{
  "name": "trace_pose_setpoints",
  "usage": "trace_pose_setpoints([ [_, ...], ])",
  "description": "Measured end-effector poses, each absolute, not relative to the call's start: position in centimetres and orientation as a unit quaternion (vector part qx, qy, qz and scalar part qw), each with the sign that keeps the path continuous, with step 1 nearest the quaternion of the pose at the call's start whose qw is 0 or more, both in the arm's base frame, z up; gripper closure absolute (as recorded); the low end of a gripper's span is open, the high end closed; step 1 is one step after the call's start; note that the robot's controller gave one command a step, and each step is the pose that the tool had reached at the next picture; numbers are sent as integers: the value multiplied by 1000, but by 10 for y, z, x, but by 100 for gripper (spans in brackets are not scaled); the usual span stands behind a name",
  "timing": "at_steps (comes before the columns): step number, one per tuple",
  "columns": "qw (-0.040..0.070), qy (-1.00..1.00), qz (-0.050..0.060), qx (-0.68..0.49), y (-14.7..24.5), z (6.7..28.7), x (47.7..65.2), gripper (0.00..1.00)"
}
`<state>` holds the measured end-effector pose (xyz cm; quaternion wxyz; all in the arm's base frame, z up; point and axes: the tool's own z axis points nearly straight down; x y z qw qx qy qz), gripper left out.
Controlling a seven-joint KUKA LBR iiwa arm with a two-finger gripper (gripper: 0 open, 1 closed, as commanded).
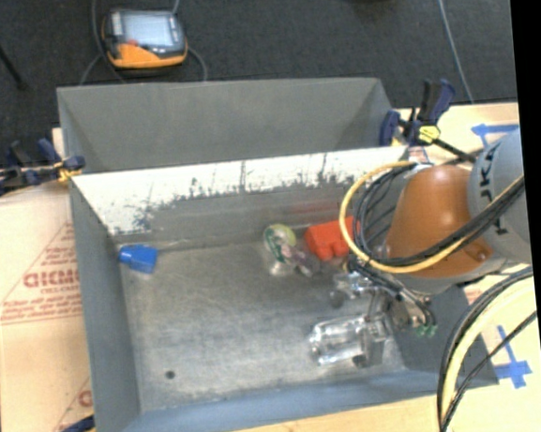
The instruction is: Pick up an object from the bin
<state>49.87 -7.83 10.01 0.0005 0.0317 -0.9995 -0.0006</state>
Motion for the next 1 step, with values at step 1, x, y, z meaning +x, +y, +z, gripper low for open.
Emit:
trace_pose_setpoints([
  [1, 0, -1000, 0, -6, -82, 70, 497, 0],
])
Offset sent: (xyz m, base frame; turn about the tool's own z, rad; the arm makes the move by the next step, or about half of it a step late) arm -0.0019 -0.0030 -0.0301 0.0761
